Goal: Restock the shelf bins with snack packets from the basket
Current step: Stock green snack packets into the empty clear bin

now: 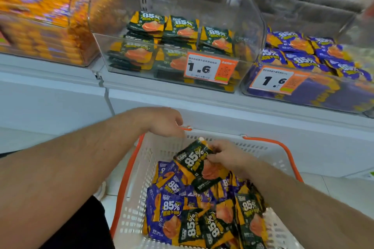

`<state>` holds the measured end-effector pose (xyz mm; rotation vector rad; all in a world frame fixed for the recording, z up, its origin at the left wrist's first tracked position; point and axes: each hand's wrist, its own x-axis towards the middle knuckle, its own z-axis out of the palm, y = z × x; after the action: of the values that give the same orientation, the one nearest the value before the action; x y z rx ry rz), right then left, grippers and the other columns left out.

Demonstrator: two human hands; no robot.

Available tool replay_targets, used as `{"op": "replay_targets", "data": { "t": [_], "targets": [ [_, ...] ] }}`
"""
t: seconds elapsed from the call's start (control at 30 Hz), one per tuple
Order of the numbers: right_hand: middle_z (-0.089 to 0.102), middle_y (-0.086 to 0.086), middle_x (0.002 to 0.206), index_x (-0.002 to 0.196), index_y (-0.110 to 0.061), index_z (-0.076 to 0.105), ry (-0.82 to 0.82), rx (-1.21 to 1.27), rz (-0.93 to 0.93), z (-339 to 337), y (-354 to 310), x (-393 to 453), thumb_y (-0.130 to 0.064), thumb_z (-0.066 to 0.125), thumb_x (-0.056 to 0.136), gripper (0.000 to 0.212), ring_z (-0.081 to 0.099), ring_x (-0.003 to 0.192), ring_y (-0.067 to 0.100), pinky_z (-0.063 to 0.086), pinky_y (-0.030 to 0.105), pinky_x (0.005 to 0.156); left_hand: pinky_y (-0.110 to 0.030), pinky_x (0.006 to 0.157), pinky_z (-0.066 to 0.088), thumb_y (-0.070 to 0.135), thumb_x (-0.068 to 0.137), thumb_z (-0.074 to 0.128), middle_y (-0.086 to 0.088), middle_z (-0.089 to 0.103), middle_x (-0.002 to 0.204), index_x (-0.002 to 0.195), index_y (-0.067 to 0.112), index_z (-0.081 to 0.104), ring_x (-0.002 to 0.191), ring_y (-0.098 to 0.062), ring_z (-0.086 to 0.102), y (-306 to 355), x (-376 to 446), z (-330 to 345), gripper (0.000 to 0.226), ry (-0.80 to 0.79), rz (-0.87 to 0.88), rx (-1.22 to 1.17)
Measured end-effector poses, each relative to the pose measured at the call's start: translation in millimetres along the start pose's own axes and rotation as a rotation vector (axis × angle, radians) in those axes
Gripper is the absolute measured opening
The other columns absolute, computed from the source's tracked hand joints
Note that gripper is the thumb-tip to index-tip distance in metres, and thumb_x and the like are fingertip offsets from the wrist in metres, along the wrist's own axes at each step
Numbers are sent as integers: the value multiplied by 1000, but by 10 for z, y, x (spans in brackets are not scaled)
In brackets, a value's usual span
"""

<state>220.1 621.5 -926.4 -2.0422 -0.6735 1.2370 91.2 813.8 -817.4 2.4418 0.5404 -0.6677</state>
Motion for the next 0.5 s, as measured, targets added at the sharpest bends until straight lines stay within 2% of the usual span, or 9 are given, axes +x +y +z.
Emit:
{"op": "replay_targets", "data": {
  "t": [0.03,0.1,0.13,0.2,0.27,0.33,0.4,0.47,0.5],
  "targets": [
    [73,19,93,107,-6,67,-2,89,-45,-22,-147,-41,0,56,94,17,71,88,33,58,46,82,-35,106,40,48,92,60,-1,47,144,143,17,43,127,-19,47,-23,-21,-37,62,10,-13,-97],
    [71,21,94,103,-2,66,42,209,-132,-50,-433,-122,7,53,93,18,69,84,31,57,42,77,-35,104,42,50,86,67,1,50,139,140,22,44,123,-19,51,-52,-79,-97,65,16,-41,-298],
    [72,17,94,100,-3,66,69,237,-183,-56,-575,-164,9,53,93,19,68,84,27,57,40,77,-35,100,46,47,85,70,1,55,133,136,23,48,117,-18,55,-64,-108,-131,60,24,-42,-375],
    [73,5,86,95,-8,67,95,274,-276,-53,-827,-271,11,51,93,25,68,78,18,55,31,71,-33,86,56,31,88,71,-1,65,116,119,21,58,100,-17,63,-79,-158,-197,34,52,-5,-499],
    [71,0,84,97,-10,67,171,286,-338,-56,-1032,-350,10,53,93,25,66,72,15,52,28,68,-26,69,57,13,91,67,-4,70,104,103,19,63,84,-16,65,-90,-209,-272,14,116,57,-623],
    [62,-6,94,103,-15,63,394,146,-392,-72,-1184,-432,0,62,91,19,61,74,8,49,18,69,-21,59,53,9,90,67,-7,70,100,108,14,63,73,-16,62,-118,-260,-360,19,209,96,-746],
    [49,-11,104,107,-21,59,689,-101,-537,-91,-1267,-513,-15,72,87,25,56,86,-3,42,3,75,-21,55,51,10,88,71,-2,69,98,109,11,63,64,-14,58,-127,-317,-458,23,328,118,-870],
    [47,-8,116,106,-18,62,856,-342,-759,-87,-1322,-609,-28,75,82,29,54,103,1,38,5,89,-22,54,51,9,88,70,9,70,92,99,12,65,64,-12,59,-114,-373,-545,12,419,166,-979],
    [48,-5,124,105,-16,64,871,-433,-833,-58,-1351,-654,-35,74,78,34,52,113,7,39,12,96,-25,57,53,9,89,68,8,72,88,95,13,66,67,-13,61,-103,-399,-576,7,446,188,-1015]
  ]
}}
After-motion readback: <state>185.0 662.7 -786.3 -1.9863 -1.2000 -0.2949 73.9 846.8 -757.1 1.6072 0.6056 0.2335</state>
